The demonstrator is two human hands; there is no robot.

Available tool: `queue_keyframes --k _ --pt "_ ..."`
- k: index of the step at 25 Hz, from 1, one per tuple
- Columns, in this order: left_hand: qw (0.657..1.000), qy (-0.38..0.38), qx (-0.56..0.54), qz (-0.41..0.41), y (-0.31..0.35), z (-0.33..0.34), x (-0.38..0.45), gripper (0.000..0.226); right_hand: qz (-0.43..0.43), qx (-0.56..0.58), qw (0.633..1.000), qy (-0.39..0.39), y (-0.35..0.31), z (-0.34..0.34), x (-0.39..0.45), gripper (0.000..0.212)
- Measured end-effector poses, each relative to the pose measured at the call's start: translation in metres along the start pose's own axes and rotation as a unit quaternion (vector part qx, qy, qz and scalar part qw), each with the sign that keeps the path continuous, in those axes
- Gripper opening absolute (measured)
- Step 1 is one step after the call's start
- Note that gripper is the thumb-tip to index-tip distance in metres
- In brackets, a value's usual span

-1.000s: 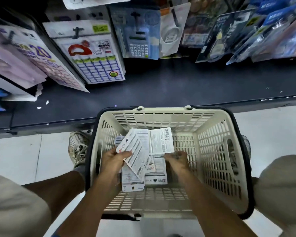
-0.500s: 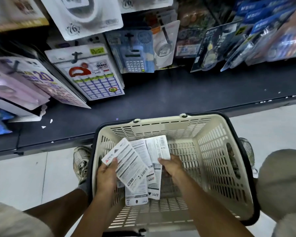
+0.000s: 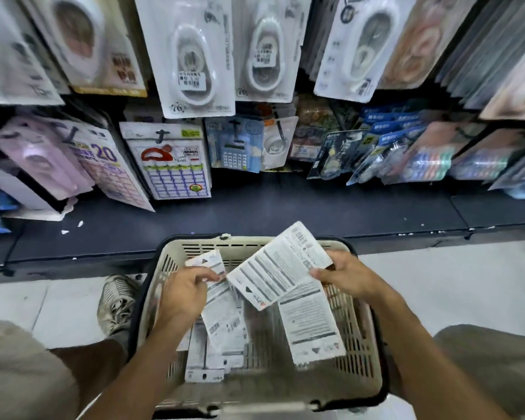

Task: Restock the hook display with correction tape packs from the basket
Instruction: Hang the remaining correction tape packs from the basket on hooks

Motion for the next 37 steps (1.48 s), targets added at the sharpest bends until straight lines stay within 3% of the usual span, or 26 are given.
queue_keyframes --k 2,4,7,9,11,13,15,18,21,23,25,27,30,34,36,37 --pt "0.998 -0.044 -0.045 -0.013 0.021 -0.015 0.001 0.041 -0.040 -0.013 0.998 -0.045 -0.055 -0.019 -0.010 0.023" --pt "0.980 -0.108 -0.164 0.005 0.050 -0.038 -0.010 0.046 -0.050 -0.026 0.991 -0.121 -0.108 -0.030 -0.020 0.023" --pt "0.944 -0.203 -0.235 0.107 0.108 -0.076 -0.035 0.063 -0.026 -0.039 0.974 -0.222 -0.167 -0.042 -0.035 0.024" --pt "0.883 -0.263 -0.347 0.176 0.139 -0.092 -0.049 0.079 -0.004 -0.052 0.966 -0.255 -0.188 -0.048 -0.044 0.023" --pt "0.861 -0.275 -0.395 0.166 0.160 -0.108 -0.046 0.086 -0.002 -0.054 0.965 -0.256 -0.201 -0.055 -0.050 0.021" --pt "0.852 -0.346 -0.360 0.160 0.184 -0.126 -0.053 0.056 -0.003 -0.010 0.973 -0.230 -0.210 -0.063 -0.051 0.029" --pt "0.857 -0.395 -0.308 0.118 0.198 -0.135 -0.054 0.060 -0.018 0.038 0.980 -0.193 -0.218 -0.071 -0.049 0.032" --pt "0.853 -0.359 -0.367 0.095 0.216 -0.144 -0.049 0.033 -0.057 0.108 0.978 -0.170 -0.230 -0.075 -0.046 0.023" --pt "0.867 -0.282 -0.401 0.088 0.224 -0.159 -0.041 0.028 -0.024 0.148 0.971 -0.185 -0.239 -0.082 -0.054 0.037" --pt "0.883 -0.210 -0.408 0.099 0.218 -0.172 -0.034 0.034 -0.057 0.102 0.987 -0.108 -0.247 -0.097 -0.066 0.039" --pt "0.907 -0.151 -0.379 0.101 0.216 -0.179 -0.032 0.024 -0.172 0.089 0.981 0.029 -0.258 -0.116 -0.079 0.039" --pt "0.914 -0.132 -0.367 0.107 0.220 -0.180 -0.038 0.013 -0.361 0.114 0.918 0.120 -0.278 -0.122 -0.098 0.040" --pt "0.894 -0.162 -0.403 0.107 0.232 -0.170 -0.046 0.024 -0.577 -0.053 0.808 0.107 -0.290 -0.099 -0.121 0.034" --pt "0.849 -0.189 -0.484 0.100 0.241 -0.168 -0.049 0.042 -0.579 -0.287 0.749 0.144 -0.262 -0.059 -0.109 0.030" --pt "0.851 -0.179 -0.480 0.118 0.245 -0.169 -0.051 0.050 -0.548 -0.290 0.779 0.098 -0.252 -0.051 -0.102 0.050" --pt "0.854 -0.161 -0.479 0.125 0.246 -0.169 -0.051 0.052 -0.518 -0.214 0.825 0.074 -0.251 -0.052 -0.099 0.060"
Point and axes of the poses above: each hand's wrist, its own x-axis towards the middle knuckle, its own z-axis out of the palm, y = z × x, the point moved 3 cm from there along x, towards the middle knuckle, and after that the axes turned 12 degrees about x, right-handed, at the moved point
